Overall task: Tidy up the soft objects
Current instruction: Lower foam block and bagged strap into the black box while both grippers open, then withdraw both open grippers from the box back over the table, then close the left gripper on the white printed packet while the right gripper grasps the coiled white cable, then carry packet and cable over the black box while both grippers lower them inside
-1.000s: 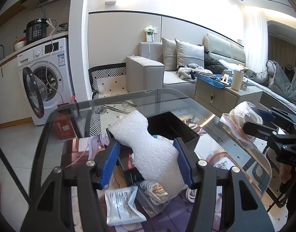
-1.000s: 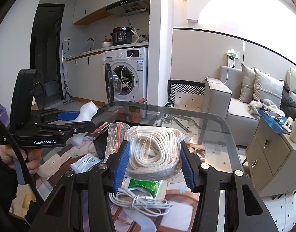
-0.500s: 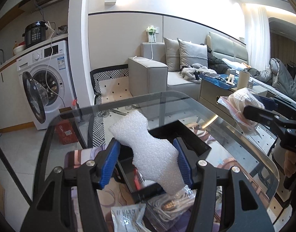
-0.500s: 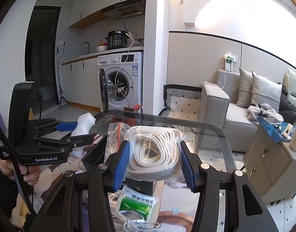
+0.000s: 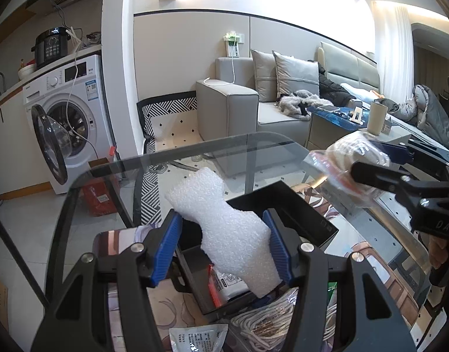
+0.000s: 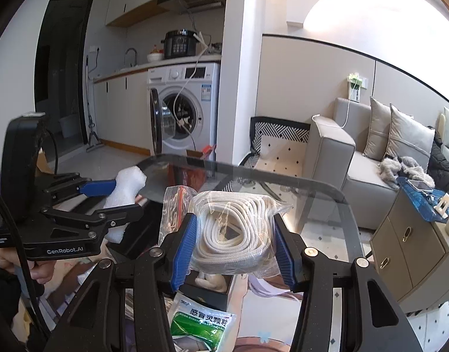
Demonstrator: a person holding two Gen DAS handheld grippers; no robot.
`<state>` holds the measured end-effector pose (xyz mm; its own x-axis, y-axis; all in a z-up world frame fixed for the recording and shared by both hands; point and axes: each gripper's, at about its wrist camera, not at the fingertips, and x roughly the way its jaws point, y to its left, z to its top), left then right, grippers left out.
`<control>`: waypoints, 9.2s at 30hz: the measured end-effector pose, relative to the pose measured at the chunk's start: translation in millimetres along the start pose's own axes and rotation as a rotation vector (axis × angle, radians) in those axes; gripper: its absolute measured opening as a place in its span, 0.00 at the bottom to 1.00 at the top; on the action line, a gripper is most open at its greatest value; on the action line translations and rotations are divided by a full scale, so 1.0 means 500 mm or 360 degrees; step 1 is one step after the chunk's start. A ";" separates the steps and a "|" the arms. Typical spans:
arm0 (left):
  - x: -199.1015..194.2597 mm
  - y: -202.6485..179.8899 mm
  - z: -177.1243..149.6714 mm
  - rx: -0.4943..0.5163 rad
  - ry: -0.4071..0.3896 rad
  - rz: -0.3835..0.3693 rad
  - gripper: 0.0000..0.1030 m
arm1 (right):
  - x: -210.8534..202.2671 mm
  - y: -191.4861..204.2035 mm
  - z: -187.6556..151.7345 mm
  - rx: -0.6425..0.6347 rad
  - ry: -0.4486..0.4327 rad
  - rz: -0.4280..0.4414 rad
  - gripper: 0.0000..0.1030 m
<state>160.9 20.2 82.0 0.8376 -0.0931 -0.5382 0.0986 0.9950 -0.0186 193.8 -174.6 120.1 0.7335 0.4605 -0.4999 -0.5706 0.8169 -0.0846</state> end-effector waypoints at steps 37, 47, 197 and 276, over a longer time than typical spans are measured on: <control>0.112 0.010 -0.048 -0.0058 0.0191 -0.0037 0.55 | 0.237 0.055 -0.053 -0.0491 0.0296 0.0106 0.49; 0.122 0.003 -0.047 -0.0031 0.0207 -0.0049 0.55 | 0.269 0.045 -0.055 -0.0516 0.0341 0.0205 0.49; -0.007 0.037 -0.258 -0.0270 0.0414 0.0145 0.44 | -0.004 0.001 -0.319 0.0438 0.0505 0.0048 0.74; -0.071 0.025 -0.208 -0.0294 0.0237 0.0092 0.35 | -0.104 -0.023 -0.309 0.0367 0.0310 0.0094 0.69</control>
<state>76.6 39.9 13.0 0.7491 -0.0428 -0.6611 -0.0588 0.9897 -0.1308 105.2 -261.8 13.7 0.6042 0.4525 -0.6558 -0.4948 0.8583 0.1364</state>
